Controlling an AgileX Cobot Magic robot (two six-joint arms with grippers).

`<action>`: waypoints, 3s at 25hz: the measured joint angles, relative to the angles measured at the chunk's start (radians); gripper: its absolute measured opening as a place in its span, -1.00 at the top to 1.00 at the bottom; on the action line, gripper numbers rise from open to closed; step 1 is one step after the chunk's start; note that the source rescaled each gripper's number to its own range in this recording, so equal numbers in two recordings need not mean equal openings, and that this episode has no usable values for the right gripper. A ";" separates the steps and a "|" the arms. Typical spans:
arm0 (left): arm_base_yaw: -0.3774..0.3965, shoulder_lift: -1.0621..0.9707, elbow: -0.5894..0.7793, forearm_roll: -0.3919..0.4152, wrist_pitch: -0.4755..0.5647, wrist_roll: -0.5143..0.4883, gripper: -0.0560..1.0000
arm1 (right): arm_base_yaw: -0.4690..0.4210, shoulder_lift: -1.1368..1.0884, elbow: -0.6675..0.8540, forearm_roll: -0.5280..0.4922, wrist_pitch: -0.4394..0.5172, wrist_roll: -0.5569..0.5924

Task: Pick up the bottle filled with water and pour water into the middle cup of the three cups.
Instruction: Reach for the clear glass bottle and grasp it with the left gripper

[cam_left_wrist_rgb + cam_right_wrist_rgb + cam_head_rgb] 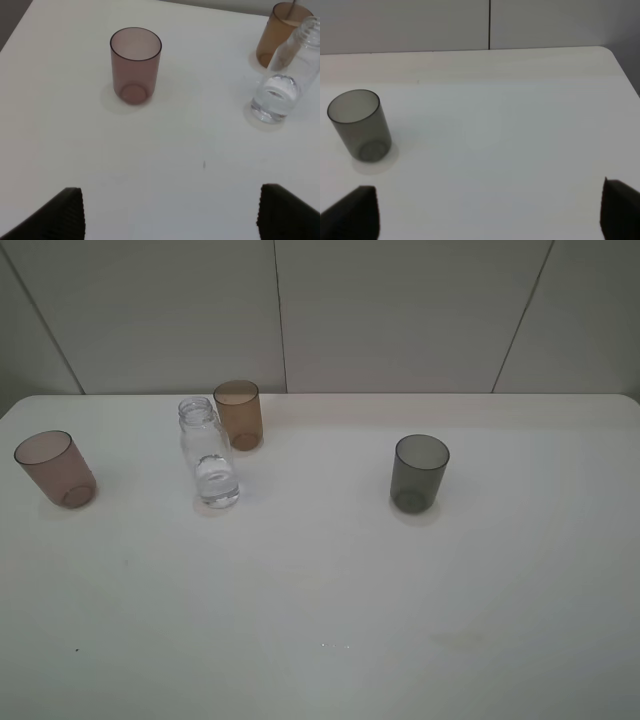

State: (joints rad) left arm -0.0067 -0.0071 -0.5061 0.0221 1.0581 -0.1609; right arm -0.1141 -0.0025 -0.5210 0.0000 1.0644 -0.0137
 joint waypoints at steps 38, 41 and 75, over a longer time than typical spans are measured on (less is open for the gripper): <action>0.000 0.000 0.000 -0.005 0.000 0.001 -0.22 | 0.000 0.000 0.000 0.000 0.000 0.000; -0.020 0.000 0.000 -0.011 0.000 0.001 -0.22 | 0.000 0.000 0.000 0.000 0.000 0.000; -0.073 0.770 -0.165 -0.121 -0.549 0.112 -0.23 | 0.000 0.000 0.000 0.000 0.000 0.000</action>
State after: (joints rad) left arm -0.0801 0.7631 -0.6708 -0.0991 0.5096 -0.0490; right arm -0.1141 -0.0025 -0.5210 0.0000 1.0644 -0.0137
